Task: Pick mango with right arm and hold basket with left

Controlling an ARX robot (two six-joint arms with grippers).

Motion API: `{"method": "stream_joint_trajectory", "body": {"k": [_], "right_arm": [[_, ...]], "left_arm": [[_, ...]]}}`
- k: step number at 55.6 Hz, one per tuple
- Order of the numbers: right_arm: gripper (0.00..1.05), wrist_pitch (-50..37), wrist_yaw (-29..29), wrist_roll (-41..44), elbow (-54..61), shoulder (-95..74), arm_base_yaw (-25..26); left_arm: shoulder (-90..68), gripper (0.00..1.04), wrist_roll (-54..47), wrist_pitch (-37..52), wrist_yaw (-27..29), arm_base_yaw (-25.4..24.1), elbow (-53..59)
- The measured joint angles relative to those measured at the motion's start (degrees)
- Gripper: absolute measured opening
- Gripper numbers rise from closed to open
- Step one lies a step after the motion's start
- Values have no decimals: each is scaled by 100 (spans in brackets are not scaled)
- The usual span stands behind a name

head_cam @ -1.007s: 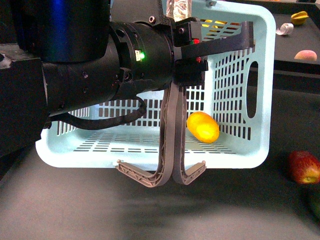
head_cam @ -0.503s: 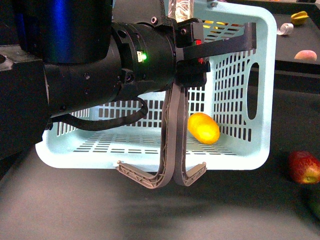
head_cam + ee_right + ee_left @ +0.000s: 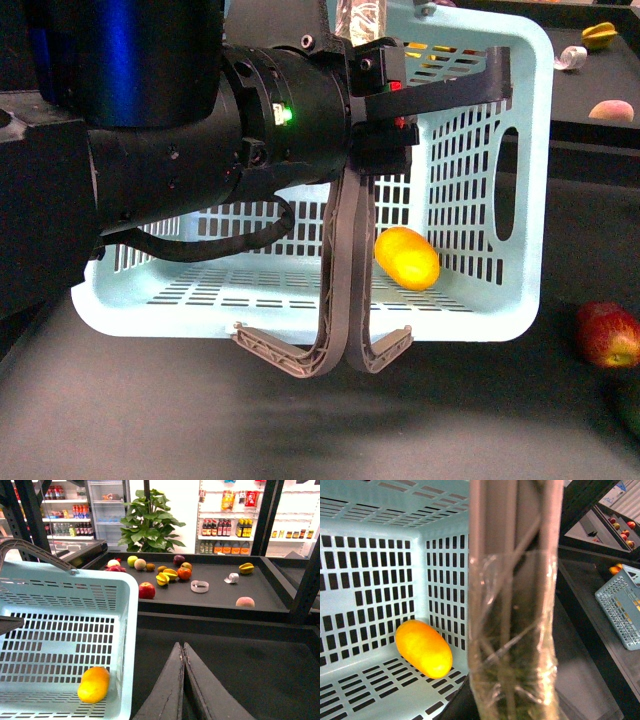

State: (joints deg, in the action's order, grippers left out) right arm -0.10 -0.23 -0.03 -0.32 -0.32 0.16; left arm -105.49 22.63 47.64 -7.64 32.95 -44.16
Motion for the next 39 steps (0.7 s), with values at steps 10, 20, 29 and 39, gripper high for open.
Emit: {"method": "stream_joint_trajectory", "body": {"k": [10, 20, 29, 39], "right_arm": [[2, 0, -2, 0, 0, 2, 0], [2, 0, 0, 0, 0, 2, 0], [2, 2, 0, 0, 0, 2, 0], [26, 2, 0, 9, 0, 2, 0]], "left_arm": [[0, 6, -2, 0, 0, -4, 0], [0, 6, 7, 0, 2, -4, 0], [0, 6, 9, 0, 0, -4, 0], [0, 6, 7, 0, 2, -4, 2]]}}
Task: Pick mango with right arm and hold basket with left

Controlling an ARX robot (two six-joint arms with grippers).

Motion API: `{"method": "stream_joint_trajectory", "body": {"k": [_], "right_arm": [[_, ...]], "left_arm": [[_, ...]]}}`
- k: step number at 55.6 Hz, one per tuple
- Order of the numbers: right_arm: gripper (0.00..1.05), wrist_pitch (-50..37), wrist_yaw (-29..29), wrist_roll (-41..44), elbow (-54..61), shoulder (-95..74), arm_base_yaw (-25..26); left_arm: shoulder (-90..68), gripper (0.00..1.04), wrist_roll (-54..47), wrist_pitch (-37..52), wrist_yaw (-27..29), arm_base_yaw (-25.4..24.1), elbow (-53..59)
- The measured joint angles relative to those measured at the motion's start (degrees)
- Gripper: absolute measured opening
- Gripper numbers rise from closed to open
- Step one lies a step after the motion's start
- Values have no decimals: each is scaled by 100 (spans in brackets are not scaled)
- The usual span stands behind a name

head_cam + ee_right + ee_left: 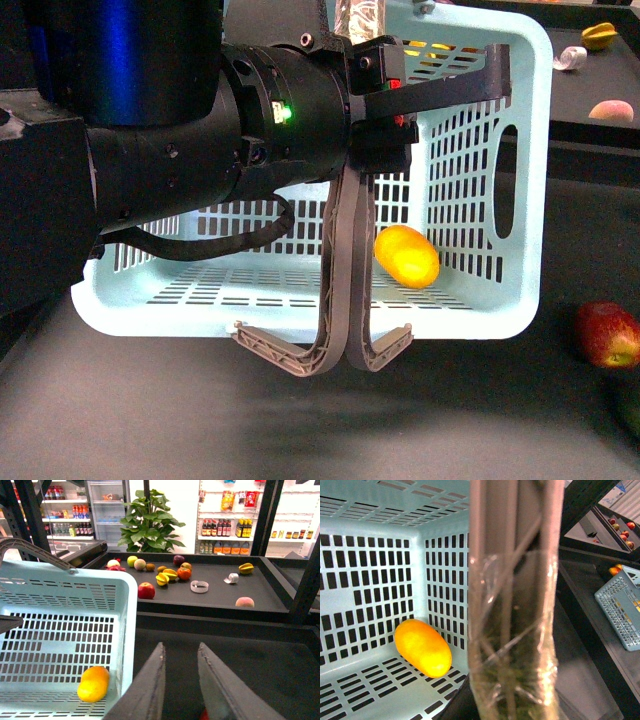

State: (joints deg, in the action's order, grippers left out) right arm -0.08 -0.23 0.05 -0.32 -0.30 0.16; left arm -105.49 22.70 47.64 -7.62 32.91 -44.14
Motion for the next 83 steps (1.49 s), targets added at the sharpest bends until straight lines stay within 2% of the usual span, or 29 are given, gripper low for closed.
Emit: {"method": "stream_joint_trajectory", "body": {"k": [25, 27, 31, 44, 47, 51, 58, 72, 83], "right_arm": [[97, 0, 0, 0, 0, 0, 0], [99, 0, -2, -4, 0, 0, 0], [96, 0, -2, 0, 0, 0, 0], [97, 0, -2, 0, 0, 0, 0], [97, 0, 0, 0, 0, 0, 0], [97, 0, -2, 0, 0, 0, 0], [97, 0, -2, 0, 0, 4, 0], [97, 0, 0, 0, 0, 4, 0], [97, 0, -2, 0, 0, 4, 0]], "left_arm": [[0, 6, 2, 0, 0, 0, -2], [0, 6, 2, 0, 0, 0, -2], [0, 6, 0, 0, 0, 0, 0], [0, 6, 2, 0, 4, 0, -2], [24, 6, -444, -468, 219, 11, -120], [15, 6, -1034, -984, 240, 7, -339], [-229, 6, -1497, -1099, 264, -72, -719], [-809, 6, -101, -1174, 1132, -592, -1937], [-1244, 6, 1646, -1755, 2258, -942, -2570]]}}
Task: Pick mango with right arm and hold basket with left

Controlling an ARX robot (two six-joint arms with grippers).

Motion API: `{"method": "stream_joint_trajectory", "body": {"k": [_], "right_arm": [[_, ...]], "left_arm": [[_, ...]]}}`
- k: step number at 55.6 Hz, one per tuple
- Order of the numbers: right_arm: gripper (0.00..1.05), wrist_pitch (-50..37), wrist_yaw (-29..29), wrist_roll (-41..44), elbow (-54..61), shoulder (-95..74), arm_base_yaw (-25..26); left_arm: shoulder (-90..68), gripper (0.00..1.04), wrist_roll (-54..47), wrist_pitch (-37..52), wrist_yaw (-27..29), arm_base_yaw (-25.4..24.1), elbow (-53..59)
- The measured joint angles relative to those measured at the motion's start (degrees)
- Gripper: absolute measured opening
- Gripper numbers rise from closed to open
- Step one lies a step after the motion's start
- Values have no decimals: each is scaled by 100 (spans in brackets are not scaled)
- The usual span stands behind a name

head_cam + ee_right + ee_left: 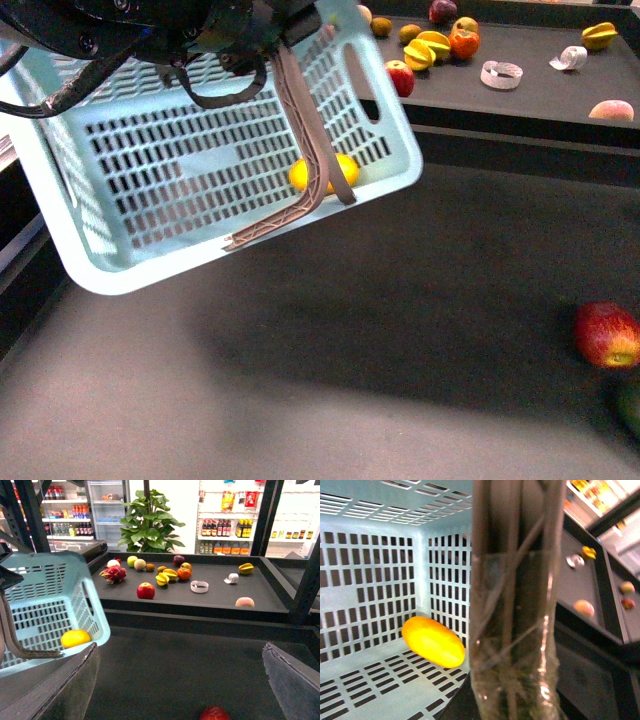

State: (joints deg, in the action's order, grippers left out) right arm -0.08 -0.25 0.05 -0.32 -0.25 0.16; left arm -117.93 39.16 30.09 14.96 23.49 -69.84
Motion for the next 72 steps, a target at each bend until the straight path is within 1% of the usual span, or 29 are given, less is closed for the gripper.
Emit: {"method": "stream_joint_trajectory", "body": {"k": [7, 13, 18, 21, 38, 42, 46, 50, 55, 64, 66, 68, 72], "right_arm": [[97, 0, 0, 0, 0, 0, 0], [97, 0, 0, 0, 0, 0, 0], [97, 0, 0, 0, 0, 0, 0], [97, 0, 0, 0, 0, 0, 0], [97, -2, 0, 0, 0, 0, 0], [97, 0, 0, 0, 0, 0, 0], [97, 0, 0, 0, 0, 0, 0], [97, -2, 0, 0, 0, 0, 0], [97, 0, 0, 0, 0, 0, 0], [97, 0, 0, 0, 0, 0, 0], [97, -2, 0, 0, 0, 0, 0], [97, 0, 0, 0, 0, 0, 0], [97, 0, 0, 0, 0, 0, 0]], "left_arm": [[-203, 6, 953, -203, 527, -162, -205], [-293, 6, 1766, -553, 1123, -229, -402], [-352, 6, 2481, -848, 1399, -264, -625], [-385, 6, 2782, -922, 1460, -275, -713], [-645, 6, 4376, -1213, 1362, -409, -831], [-662, 6, 4693, -1222, 1473, -476, -730], [-671, 6, 4837, -1187, 1644, -527, -614], [-730, 6, 5012, -1156, 1655, -586, -535], [-855, 6, 5340, -1139, 1589, -636, -511], [-944, 6, 5547, -1078, 1399, -619, -516], [-951, 10, 5584, -1080, 1338, -616, -522], [-951, 17, 5633, -1091, 1233, -616, -538], [-951, 28, 5652, -1147, 1088, -608, -546]]}}
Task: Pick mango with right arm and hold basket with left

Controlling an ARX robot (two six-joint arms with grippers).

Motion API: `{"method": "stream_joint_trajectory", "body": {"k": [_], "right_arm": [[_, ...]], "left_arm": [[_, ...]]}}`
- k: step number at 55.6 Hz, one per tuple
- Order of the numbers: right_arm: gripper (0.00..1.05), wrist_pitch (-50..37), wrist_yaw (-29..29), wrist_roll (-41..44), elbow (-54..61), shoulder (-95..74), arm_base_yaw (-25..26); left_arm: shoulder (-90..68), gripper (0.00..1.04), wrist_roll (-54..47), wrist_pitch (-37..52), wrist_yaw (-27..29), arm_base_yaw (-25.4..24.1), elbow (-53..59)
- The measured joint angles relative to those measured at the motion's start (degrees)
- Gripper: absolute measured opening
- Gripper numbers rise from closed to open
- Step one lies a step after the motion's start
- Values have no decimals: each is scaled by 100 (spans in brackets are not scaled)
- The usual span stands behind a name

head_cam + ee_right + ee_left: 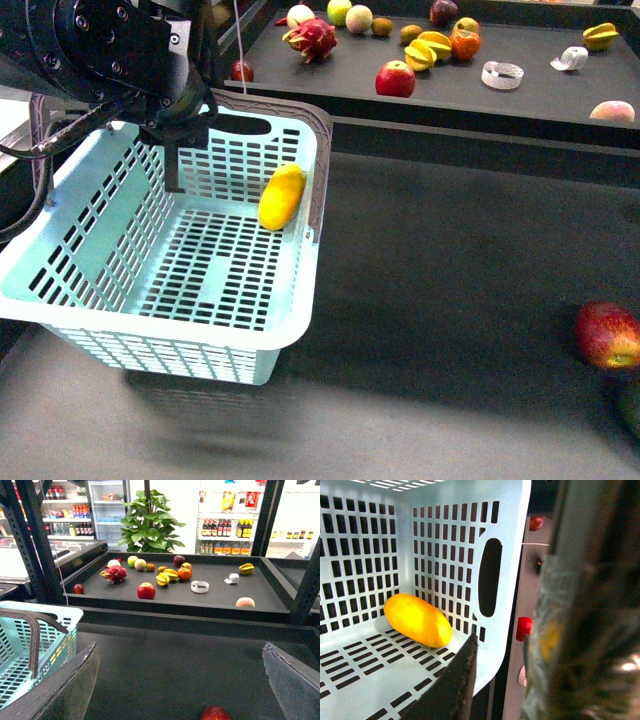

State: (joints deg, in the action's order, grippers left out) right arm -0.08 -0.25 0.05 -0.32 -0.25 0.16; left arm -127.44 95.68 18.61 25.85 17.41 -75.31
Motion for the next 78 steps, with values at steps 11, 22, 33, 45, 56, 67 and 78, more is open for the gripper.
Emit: {"method": "stream_joint_trajectory", "body": {"k": [11, 22, 33, 45, 56, 67, 78], "right_arm": [[97, 0, 0, 0, 0, 0, 0], [97, 0, 0, 0, 0, 0, 0], [97, -2, 0, 0, 0, 0, 0], [97, 0, 0, 0, 0, 0, 0], [97, 0, 0, 0, 0, 0, 0], [97, 0, 0, 0, 0, 0, 0], [97, -2, -2, 0, 0, 2, 0]], "left_arm": [[334, 62, -321, -127, -144, 0, 225], [1392, 96, -927, -216, -208, -153, 988], [2640, 97, -1705, 33, -201, -564, 2194], [4050, 97, -2855, 155, 20, -1335, 3510], [5707, 97, -4258, 433, 435, -2415, 5053], [5722, 95, -4607, 634, 125, -2494, 5134], [6282, 45, -8878, 3580, -3364, -2542, 6526]]}}
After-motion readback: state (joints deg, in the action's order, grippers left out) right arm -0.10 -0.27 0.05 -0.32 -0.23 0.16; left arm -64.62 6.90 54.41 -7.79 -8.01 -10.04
